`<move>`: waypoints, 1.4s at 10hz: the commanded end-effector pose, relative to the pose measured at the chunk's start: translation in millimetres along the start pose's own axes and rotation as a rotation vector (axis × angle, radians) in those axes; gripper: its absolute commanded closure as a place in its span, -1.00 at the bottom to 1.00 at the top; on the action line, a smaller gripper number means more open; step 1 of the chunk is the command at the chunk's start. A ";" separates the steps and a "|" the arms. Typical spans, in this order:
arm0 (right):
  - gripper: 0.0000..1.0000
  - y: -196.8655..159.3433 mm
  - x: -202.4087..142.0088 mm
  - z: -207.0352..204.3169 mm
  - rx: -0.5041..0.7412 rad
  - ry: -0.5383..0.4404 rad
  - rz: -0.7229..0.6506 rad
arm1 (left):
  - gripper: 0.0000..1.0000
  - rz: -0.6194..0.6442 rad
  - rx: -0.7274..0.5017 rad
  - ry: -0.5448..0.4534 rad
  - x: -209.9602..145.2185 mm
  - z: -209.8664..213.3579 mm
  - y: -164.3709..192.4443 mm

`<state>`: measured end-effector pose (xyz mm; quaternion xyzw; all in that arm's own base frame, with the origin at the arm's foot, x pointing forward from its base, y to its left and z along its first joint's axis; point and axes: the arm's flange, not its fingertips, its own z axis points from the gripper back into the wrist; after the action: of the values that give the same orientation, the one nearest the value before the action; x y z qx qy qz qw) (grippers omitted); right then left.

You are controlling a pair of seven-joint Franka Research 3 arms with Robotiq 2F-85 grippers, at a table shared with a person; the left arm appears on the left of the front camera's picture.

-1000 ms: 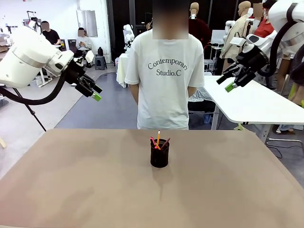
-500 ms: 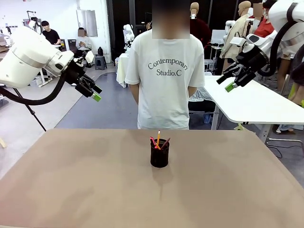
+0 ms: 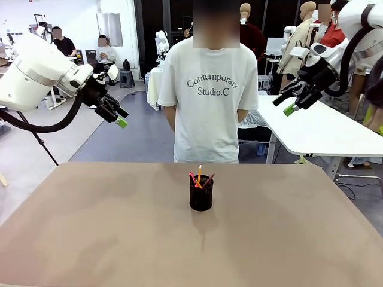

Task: Place the pens into the pen holder.
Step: Pick up a writing instrument from the table and place it into the Pen holder.

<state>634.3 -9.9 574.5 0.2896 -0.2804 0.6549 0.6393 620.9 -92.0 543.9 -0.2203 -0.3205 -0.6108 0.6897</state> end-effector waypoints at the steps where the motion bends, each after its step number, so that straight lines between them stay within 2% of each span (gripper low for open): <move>1: -1.00 3.6 1.2 -1.1 -0.005 0.000 -0.006 | -0.88 0.000 0.004 0.003 -0.9 1.8 0.6; 14: -1.00 3.6 1.2 -1.1 -0.005 0.000 -0.006 | -0.88 0.000 0.004 0.003 -0.9 1.8 0.6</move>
<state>634.3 -9.9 574.5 0.2896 -0.2804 0.6549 0.6393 620.9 -92.0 544.0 -0.2203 -0.3206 -0.6108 0.6897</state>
